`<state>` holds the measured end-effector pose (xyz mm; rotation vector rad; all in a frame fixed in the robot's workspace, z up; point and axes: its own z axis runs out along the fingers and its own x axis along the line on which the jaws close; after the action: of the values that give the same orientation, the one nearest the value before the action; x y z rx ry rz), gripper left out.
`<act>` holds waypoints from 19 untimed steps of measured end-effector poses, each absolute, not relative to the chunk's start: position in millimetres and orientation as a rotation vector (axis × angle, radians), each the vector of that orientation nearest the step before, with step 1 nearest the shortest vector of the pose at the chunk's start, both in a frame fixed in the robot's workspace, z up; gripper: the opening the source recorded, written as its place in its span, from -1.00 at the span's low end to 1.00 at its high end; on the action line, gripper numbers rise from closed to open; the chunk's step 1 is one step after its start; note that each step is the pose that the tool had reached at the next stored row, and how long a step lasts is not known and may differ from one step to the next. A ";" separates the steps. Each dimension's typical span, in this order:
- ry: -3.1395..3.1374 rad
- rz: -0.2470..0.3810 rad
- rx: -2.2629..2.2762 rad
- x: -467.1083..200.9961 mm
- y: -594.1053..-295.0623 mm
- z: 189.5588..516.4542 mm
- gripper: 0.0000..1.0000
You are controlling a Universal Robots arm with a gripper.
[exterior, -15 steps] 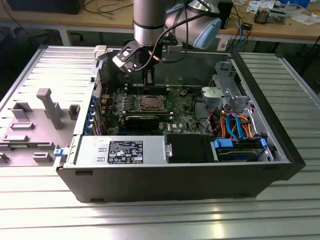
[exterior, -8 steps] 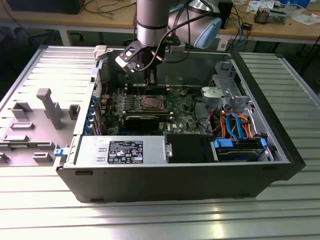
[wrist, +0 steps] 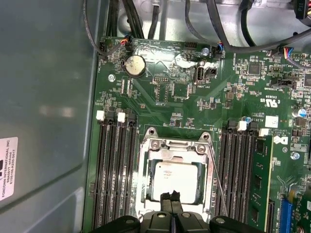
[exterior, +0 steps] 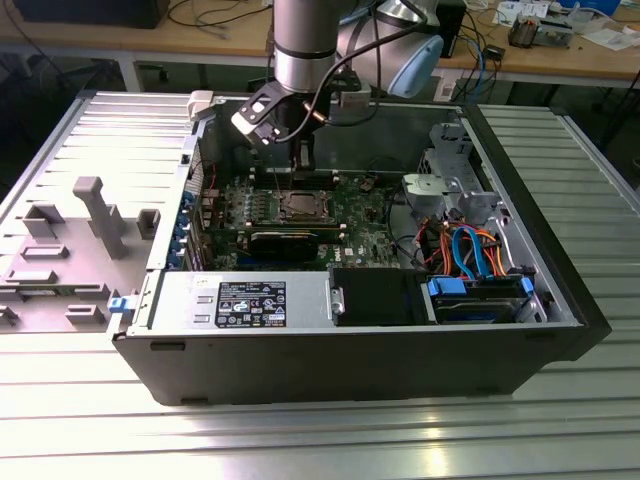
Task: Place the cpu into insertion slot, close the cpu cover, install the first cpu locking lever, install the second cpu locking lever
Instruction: 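Install the first cpu locking lever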
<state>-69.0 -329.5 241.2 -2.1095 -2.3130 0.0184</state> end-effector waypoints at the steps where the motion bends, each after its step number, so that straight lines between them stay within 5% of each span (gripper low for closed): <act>1: -2.313 0.018 -2.109 -68.9 -329.5 241.2 -0.79; 19: -2.451 0.019 -1.948 -68.8 -329.5 256.2 -0.79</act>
<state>-68.8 -329.5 256.2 -1.9484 -2.4513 0.0192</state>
